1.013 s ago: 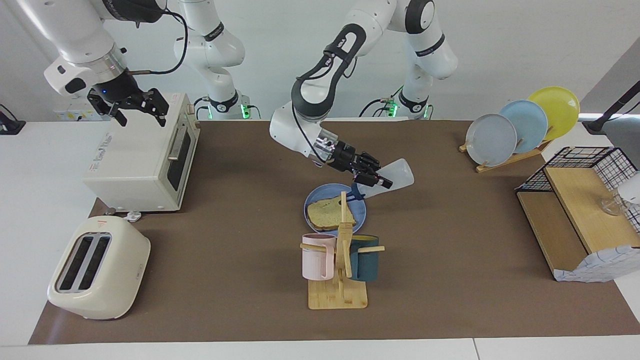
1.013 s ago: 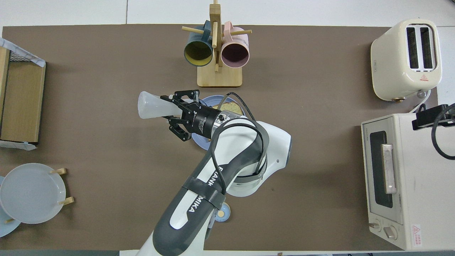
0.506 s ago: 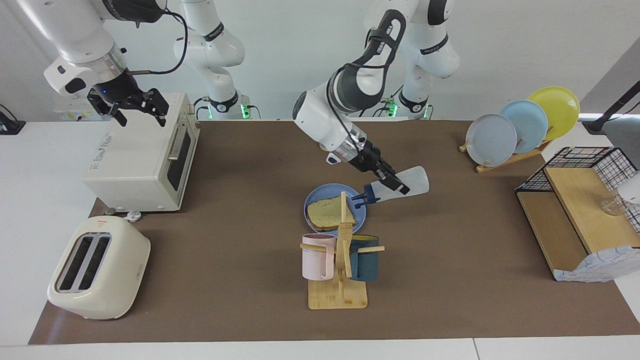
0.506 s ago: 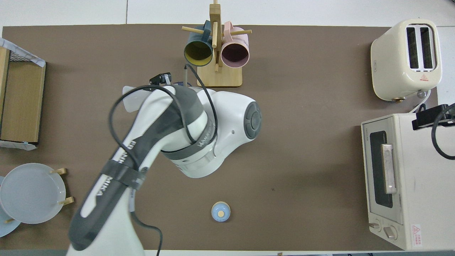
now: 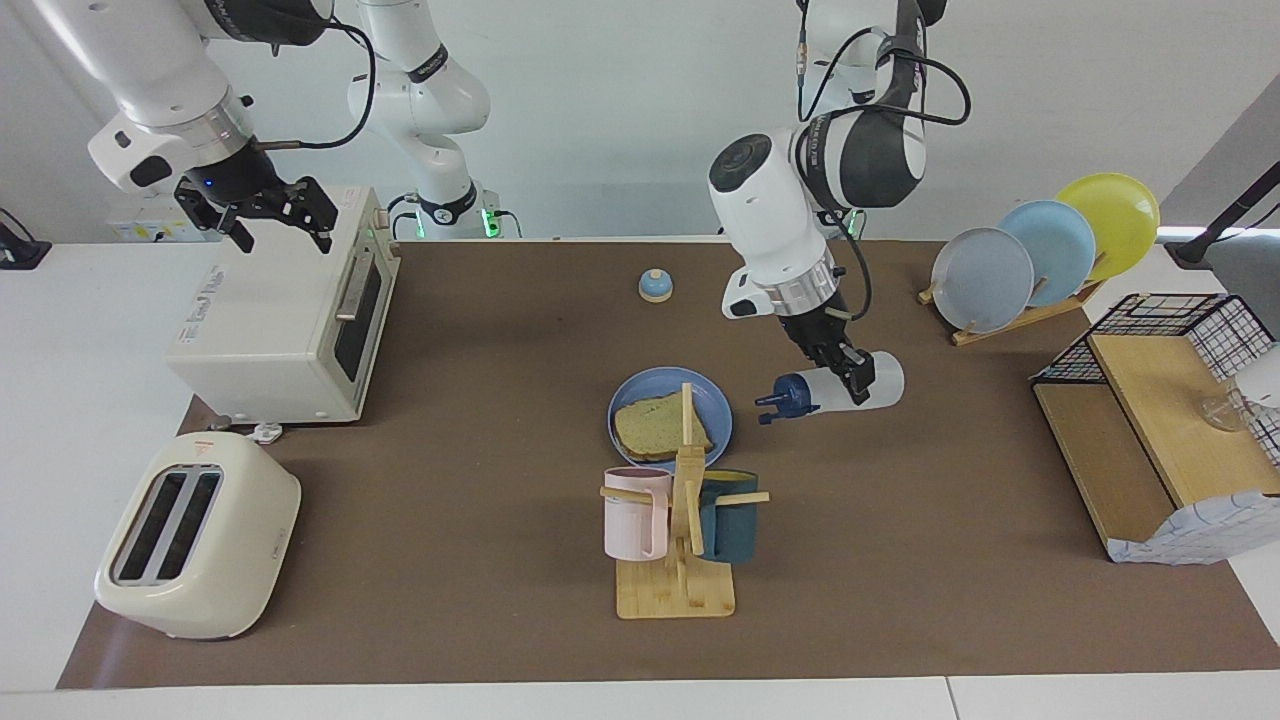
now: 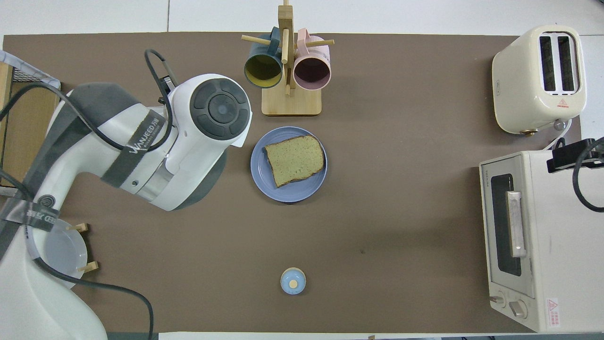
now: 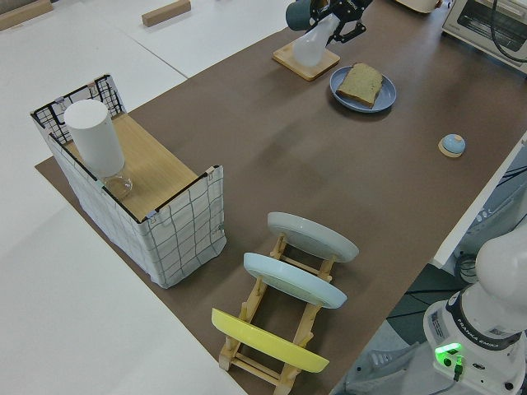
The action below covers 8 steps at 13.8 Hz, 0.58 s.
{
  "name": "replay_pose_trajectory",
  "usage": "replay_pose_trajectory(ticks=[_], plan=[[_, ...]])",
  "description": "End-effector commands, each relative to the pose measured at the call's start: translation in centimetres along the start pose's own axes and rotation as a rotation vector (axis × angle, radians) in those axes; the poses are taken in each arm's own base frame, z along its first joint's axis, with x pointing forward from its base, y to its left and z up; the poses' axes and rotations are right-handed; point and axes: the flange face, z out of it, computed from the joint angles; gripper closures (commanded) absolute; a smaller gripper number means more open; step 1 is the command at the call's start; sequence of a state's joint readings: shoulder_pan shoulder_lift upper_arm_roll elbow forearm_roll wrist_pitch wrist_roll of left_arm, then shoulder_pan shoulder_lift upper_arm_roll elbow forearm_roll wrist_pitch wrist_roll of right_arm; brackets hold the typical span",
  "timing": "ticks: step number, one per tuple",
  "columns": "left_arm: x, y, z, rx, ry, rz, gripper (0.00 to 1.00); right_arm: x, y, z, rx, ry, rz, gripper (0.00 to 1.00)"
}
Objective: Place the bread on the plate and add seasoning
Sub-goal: 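Carry the bottle back toward its spot near the mug rack with the left gripper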
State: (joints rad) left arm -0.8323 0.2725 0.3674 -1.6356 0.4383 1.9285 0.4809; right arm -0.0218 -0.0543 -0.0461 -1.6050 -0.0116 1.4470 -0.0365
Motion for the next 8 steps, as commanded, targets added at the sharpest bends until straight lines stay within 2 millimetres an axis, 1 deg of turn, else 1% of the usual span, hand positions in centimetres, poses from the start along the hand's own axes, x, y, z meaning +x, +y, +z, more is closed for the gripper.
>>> replay_pose_trajectory(ticks=[1,2,3,6,7,8], plan=[[-1.8,-1.6,2.0,-0.082,0.116,-0.127,1.00,-0.3,0.5,-0.1,0.000,0.012,-0.018,0.00],[-2.6,-2.2,3.4,-0.116,0.156,-0.173,1.00,-0.3,0.5,-0.1,0.000,0.012,-0.018,0.00],[-3.2,-2.7,4.2,-0.141,0.192,-0.216,1.00,-0.3,0.5,-0.1,0.000,0.012,-0.018,0.00],[-4.8,-3.6,6.8,-0.216,0.309,-0.369,1.00,-0.3,0.5,-0.1,0.000,0.012,-0.016,0.00],[-5.2,-3.6,7.6,-0.229,0.355,-0.434,1.00,-0.3,0.5,-0.1,0.000,0.012,-0.016,0.00],[-5.6,-3.2,8.4,-0.243,0.411,-0.516,1.00,-0.3,0.5,0.0,0.000,0.010,-0.016,0.00]])
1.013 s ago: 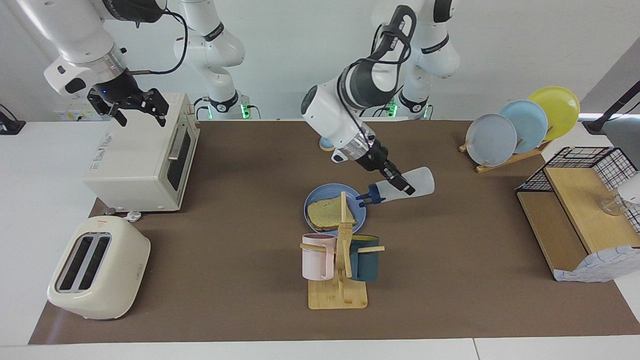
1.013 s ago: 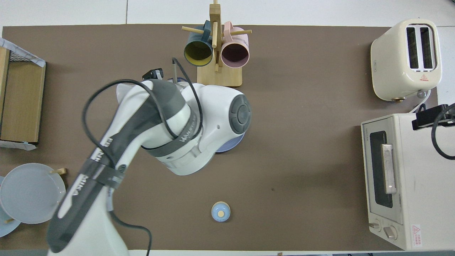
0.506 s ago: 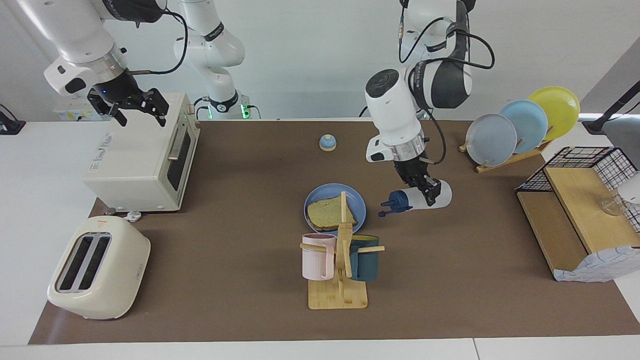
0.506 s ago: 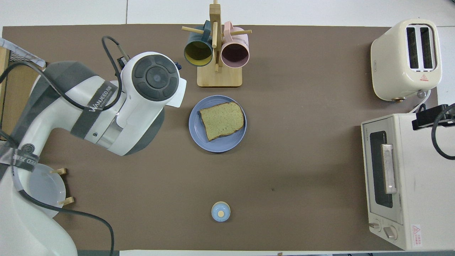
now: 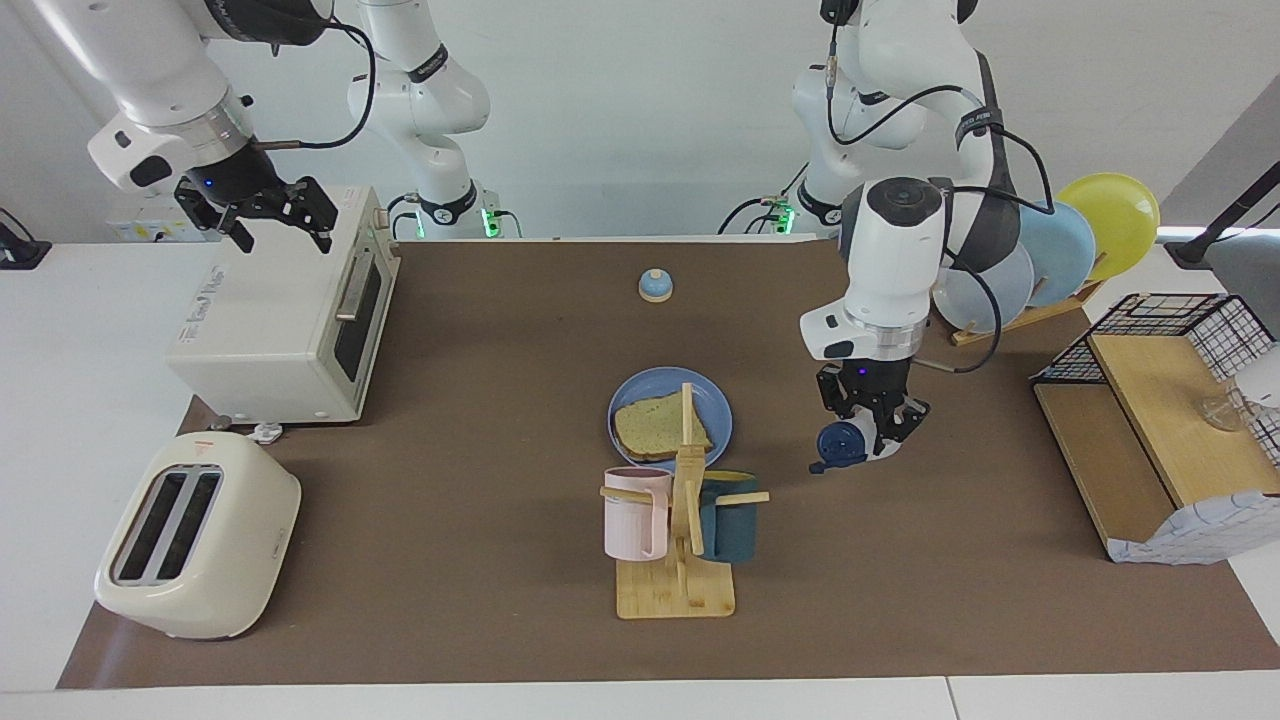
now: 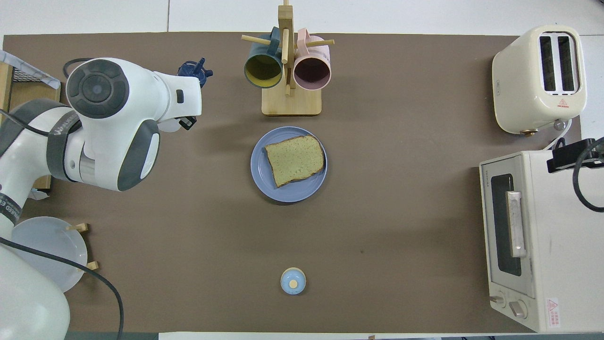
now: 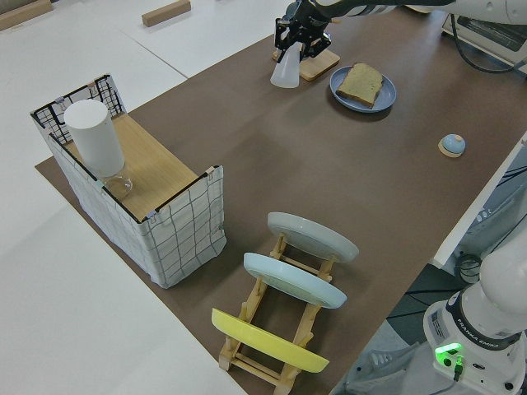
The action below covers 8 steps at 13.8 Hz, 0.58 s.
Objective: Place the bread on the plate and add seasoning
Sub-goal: 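Carry the bottle back toward its spot near the mug rack with the left gripper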
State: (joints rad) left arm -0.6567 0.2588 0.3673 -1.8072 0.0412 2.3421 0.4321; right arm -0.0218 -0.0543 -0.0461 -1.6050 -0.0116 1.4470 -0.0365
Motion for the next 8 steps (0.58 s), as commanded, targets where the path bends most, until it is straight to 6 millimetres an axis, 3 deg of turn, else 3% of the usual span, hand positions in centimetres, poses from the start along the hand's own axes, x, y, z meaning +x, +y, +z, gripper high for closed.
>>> replay_pose_trajectory(ticks=[1,5,8], plan=[[-2.9,0.6,0.7,-0.030,0.156,-0.185,1.00,-0.3,0.4,-0.1,0.001,0.012,-0.018,0.00],[-5.7,1.6,2.3,0.006,0.323,-0.378,1.00,-0.3,0.5,-0.1,0.000,0.012,-0.016,0.00],[-5.8,2.6,3.8,0.031,0.427,-0.496,1.00,-0.3,0.5,-0.1,0.000,0.012,-0.018,0.00]])
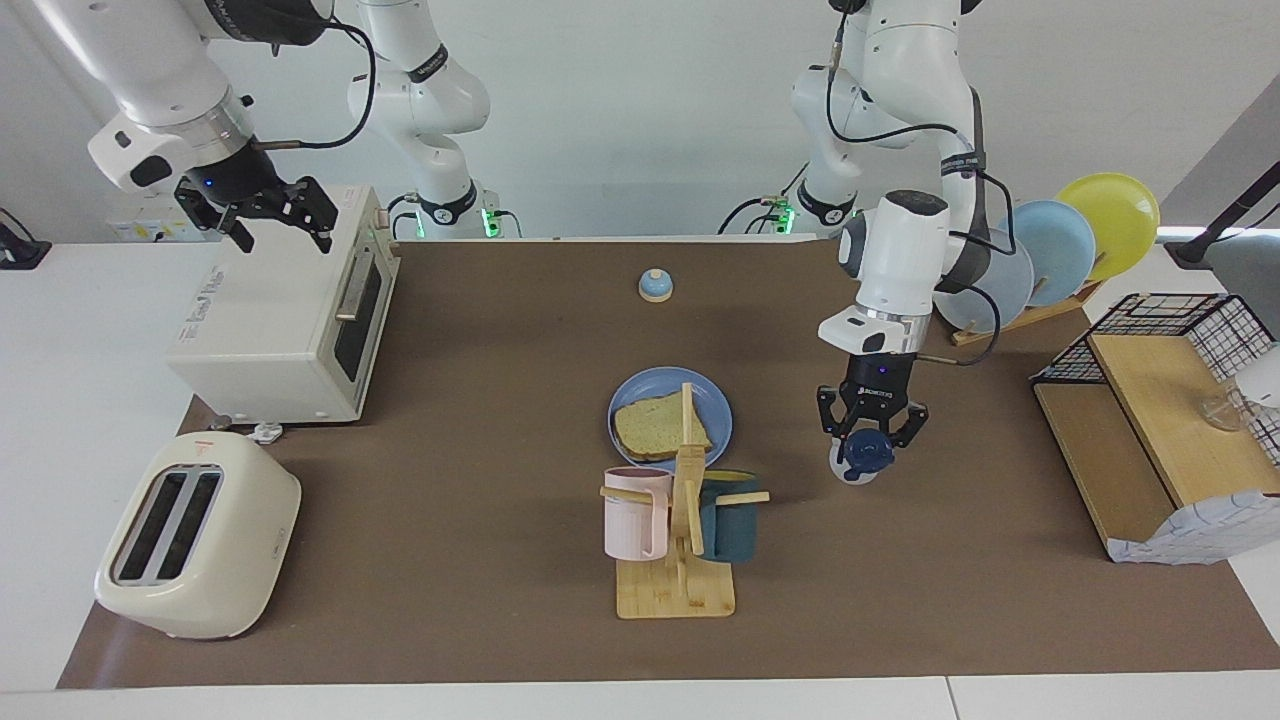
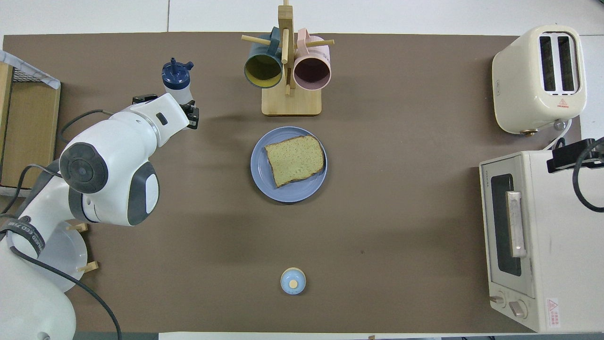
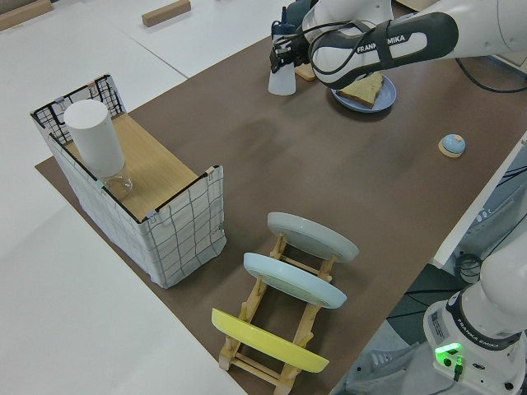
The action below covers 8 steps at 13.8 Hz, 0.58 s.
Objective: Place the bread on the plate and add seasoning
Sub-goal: 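Set the bottle upright on the table and open the left gripper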
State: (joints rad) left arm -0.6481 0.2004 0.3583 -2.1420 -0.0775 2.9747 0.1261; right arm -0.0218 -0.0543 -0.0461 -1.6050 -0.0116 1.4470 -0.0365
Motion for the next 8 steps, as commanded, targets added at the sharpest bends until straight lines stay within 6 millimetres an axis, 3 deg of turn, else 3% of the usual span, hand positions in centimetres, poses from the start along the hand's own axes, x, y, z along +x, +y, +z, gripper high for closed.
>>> replay_pose_trajectory(ticks=[1,6,8], plan=[[-1.5,0.9,0.7,0.008,0.119,-0.110,1.00,-0.3,0.5,-0.1,0.000,0.012,-0.016,0.00],[-4.0,2.8,5.9,0.022,0.294,-0.228,1.00,-0.3,0.5,-0.1,0.000,0.012,-0.016,0.00],[-2.8,3.3,7.1,0.023,0.307,-0.219,1.00,-0.3,0.5,0.0,0.000,0.010,-0.016,0.00]])
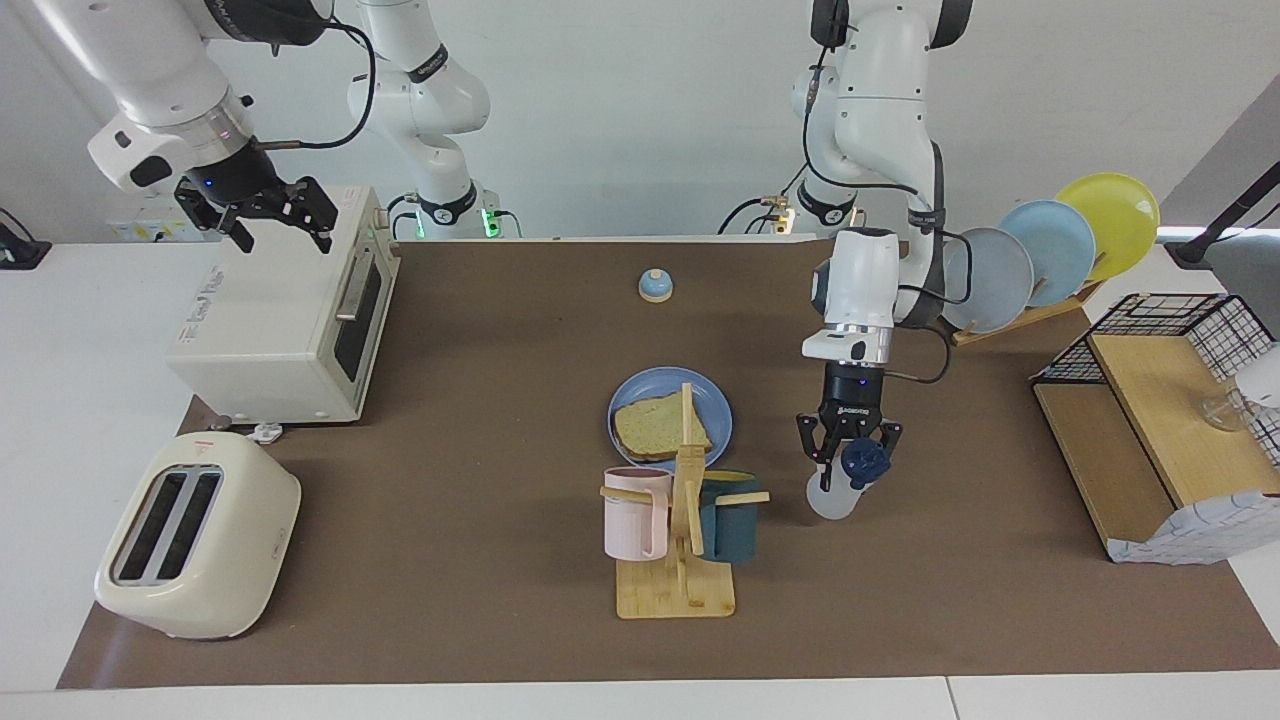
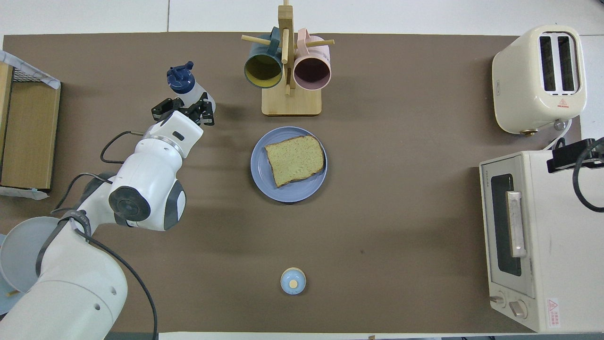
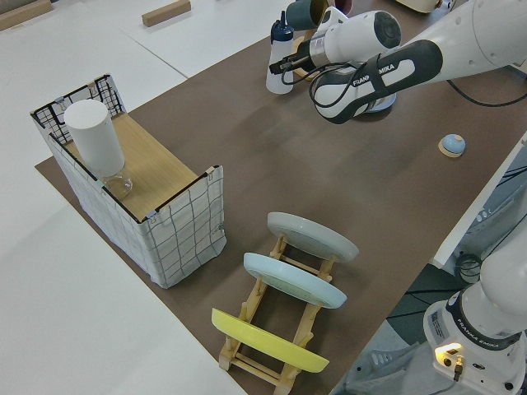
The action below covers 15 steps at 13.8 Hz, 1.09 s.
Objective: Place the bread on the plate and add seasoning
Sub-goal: 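Set the bottle upright on the table and open the left gripper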
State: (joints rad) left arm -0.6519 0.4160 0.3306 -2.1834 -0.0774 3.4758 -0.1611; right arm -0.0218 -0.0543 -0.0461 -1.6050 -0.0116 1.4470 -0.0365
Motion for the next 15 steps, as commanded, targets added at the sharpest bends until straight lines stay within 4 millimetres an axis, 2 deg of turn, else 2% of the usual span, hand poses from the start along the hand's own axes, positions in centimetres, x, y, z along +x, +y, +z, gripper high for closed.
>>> replay_pose_trajectory(ticks=[1,4,8,9,15], plan=[[1.0,0.9,2.1,-0.001,0.049,-0.011,1.00,-0.3,0.5,-0.1,0.000,0.012,-0.016,0.00],[1.1,0.7,4.0,0.010,0.058,0.008,1.00,-0.3,0.5,-0.1,0.000,0.012,-0.016,0.00],[1.7,-0.6,5.2,0.022,0.070,0.044,1.00,-0.3,0.4,-0.1,0.001,0.012,-0.018,0.00],[1.1,-0.6,5.8,0.023,0.059,0.062,1.00,-0.3,0.4,-0.1,0.001,0.012,-0.016,0.00],[0.9,-0.7,6.1,0.016,0.053,0.108,1.00,-0.3,0.5,-0.1,0.000,0.012,-0.016,0.00]])
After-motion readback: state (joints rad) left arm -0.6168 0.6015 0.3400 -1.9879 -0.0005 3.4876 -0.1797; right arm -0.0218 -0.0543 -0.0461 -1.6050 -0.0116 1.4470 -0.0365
